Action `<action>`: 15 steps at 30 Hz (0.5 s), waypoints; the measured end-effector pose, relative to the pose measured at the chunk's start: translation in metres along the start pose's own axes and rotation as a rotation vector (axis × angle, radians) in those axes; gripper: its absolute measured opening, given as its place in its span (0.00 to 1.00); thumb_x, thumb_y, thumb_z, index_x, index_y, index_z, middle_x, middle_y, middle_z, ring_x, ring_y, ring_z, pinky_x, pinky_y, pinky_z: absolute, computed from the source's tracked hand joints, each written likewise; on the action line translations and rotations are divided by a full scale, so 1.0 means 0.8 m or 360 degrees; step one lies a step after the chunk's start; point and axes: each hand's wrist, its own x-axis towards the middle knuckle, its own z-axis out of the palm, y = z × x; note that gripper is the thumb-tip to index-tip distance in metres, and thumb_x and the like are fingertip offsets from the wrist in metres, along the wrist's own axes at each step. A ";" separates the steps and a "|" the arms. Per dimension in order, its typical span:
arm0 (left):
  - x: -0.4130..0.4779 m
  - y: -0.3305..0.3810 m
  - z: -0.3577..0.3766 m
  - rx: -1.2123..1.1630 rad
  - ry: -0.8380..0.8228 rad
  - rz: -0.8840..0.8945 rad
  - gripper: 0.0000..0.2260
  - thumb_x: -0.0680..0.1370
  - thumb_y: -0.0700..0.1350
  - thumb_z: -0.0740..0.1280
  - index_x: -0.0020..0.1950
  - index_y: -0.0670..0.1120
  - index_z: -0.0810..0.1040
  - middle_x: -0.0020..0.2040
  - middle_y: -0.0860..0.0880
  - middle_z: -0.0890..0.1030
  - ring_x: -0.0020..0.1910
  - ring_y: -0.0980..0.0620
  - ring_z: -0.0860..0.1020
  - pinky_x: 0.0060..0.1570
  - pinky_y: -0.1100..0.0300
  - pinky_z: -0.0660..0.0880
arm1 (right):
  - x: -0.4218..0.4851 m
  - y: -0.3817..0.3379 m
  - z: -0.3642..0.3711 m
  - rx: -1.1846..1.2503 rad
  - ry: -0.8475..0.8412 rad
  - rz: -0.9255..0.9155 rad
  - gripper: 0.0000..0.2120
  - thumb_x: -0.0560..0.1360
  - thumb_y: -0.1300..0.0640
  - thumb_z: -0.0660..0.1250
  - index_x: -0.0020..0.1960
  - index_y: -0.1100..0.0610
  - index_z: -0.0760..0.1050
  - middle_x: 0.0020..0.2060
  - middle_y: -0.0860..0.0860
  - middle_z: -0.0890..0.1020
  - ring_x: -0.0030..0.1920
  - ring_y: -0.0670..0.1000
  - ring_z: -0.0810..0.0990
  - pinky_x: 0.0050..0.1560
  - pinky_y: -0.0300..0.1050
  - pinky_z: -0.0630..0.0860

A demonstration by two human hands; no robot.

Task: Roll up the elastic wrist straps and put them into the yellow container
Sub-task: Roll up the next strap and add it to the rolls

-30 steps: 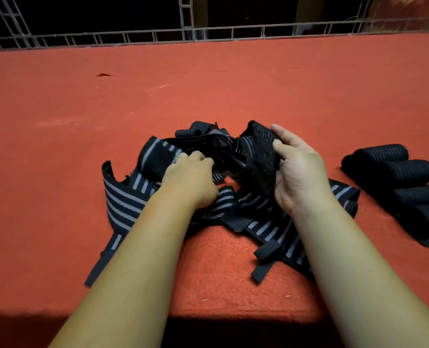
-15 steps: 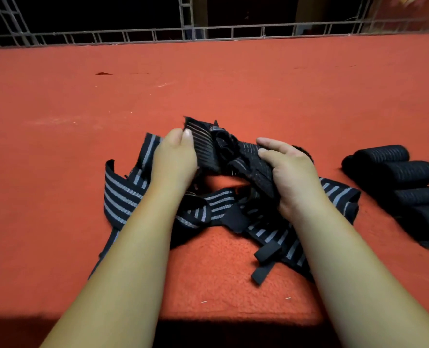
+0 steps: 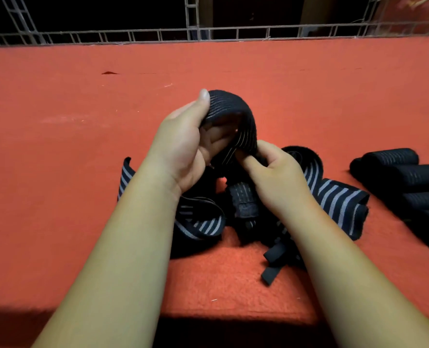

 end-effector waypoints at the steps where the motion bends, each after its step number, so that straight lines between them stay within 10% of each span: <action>1: 0.001 0.001 -0.004 0.0070 -0.0072 -0.0013 0.18 0.88 0.58 0.61 0.61 0.45 0.82 0.50 0.47 0.89 0.53 0.47 0.87 0.58 0.50 0.82 | 0.001 0.001 -0.003 0.0059 0.0024 0.0035 0.07 0.82 0.48 0.69 0.53 0.49 0.85 0.47 0.49 0.88 0.50 0.46 0.85 0.56 0.54 0.82; 4: -0.005 -0.014 -0.021 0.0759 -0.0369 -0.0136 0.21 0.81 0.68 0.66 0.62 0.53 0.82 0.53 0.58 0.89 0.53 0.58 0.87 0.55 0.54 0.82 | 0.002 -0.006 -0.009 0.0475 0.0143 0.0242 0.11 0.84 0.52 0.68 0.49 0.57 0.85 0.43 0.55 0.89 0.42 0.48 0.83 0.47 0.50 0.79; 9: -0.003 -0.048 -0.037 0.1757 -0.0567 -0.0219 0.04 0.81 0.48 0.75 0.54 0.49 0.86 0.49 0.49 0.89 0.47 0.56 0.86 0.59 0.45 0.84 | 0.004 -0.037 -0.035 0.1329 0.0465 0.0572 0.12 0.86 0.54 0.67 0.53 0.61 0.84 0.45 0.58 0.90 0.44 0.58 0.90 0.41 0.54 0.86; 15: 0.000 -0.045 -0.023 0.1161 -0.0238 -0.0158 0.12 0.87 0.53 0.67 0.61 0.47 0.84 0.52 0.51 0.90 0.50 0.50 0.90 0.59 0.45 0.83 | 0.008 -0.033 -0.054 0.1578 0.0475 0.0655 0.16 0.86 0.49 0.67 0.60 0.61 0.85 0.53 0.60 0.90 0.52 0.61 0.90 0.52 0.59 0.86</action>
